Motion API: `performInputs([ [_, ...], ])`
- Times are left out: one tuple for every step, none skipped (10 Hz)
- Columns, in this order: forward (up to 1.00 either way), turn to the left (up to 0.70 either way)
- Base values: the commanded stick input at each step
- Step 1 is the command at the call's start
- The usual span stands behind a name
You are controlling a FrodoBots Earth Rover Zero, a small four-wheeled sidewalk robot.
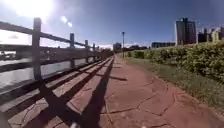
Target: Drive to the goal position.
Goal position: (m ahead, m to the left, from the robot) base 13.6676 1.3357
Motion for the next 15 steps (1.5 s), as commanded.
performInputs([
  [0.85,0.0],
  [0.85,-0.06],
  [0.85,-0.25],
  [0.85,-0.34],
  [0.85,0.0],
  [0.85,0.0],
  [0.85,0.0],
  [0.85,0.0],
  [0.85,0.0],
  [0.85,0.0],
  [0.85,0.0],
  [0.85,0.0],
  [0.85,0.0],
  [0.85,0.0],
  [0.85,-0.34],
])
